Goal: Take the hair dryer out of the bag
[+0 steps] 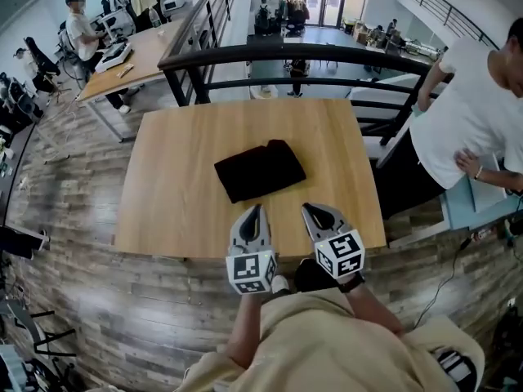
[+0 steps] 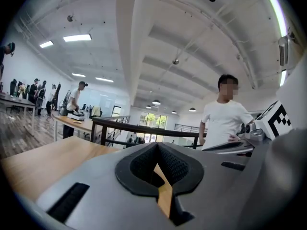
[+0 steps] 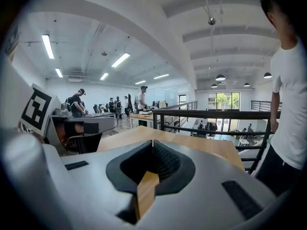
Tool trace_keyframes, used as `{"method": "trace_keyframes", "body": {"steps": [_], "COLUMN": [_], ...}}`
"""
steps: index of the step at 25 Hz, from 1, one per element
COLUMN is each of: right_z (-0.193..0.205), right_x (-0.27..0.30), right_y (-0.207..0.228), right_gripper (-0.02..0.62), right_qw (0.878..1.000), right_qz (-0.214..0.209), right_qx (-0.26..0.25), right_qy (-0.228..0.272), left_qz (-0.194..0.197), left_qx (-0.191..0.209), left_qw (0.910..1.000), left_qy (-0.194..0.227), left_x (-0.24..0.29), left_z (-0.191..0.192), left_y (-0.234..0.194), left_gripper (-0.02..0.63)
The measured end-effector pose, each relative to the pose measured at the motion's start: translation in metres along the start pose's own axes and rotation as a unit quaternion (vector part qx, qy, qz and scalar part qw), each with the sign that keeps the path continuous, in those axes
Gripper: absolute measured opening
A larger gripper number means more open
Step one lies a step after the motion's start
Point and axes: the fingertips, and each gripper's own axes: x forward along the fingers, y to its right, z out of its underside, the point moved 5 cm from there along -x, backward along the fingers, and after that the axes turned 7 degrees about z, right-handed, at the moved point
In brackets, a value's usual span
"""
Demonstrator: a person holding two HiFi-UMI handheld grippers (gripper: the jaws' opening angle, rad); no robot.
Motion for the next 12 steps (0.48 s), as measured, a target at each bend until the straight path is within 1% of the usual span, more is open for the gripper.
{"method": "trace_keyframes", "body": {"steps": [3, 5, 9, 12], "right_z": [-0.004, -0.001, 0.012, 0.005], "right_x": [0.015, 0.029, 0.057, 0.08], "right_y": [0.01, 0.015, 0.027, 0.048], "right_gripper": [0.017, 0.017, 0.017, 0.017], "right_qw": [1.0, 1.0, 1.0, 1.0], "right_qz": [0.004, 0.003, -0.004, -0.002], "right_qx": [0.001, 0.002, 0.009, 0.016], "right_qy": [-0.007, -0.008, -0.011, -0.019], "left_qz": [0.012, 0.016, 0.017, 0.019], "left_qx": [-0.011, -0.015, -0.012, -0.007], "left_qw": [0.9998, 0.9996, 0.9992, 0.9986], "left_qy": [-0.01, -0.018, -0.034, -0.048], "left_x": [0.017, 0.03, 0.062, 0.098], "left_z": [0.002, 0.009, 0.026, 0.022], "left_y": [-0.005, -0.01, -0.021, -0.028], "left_gripper": [0.012, 0.012, 0.012, 0.012]}}
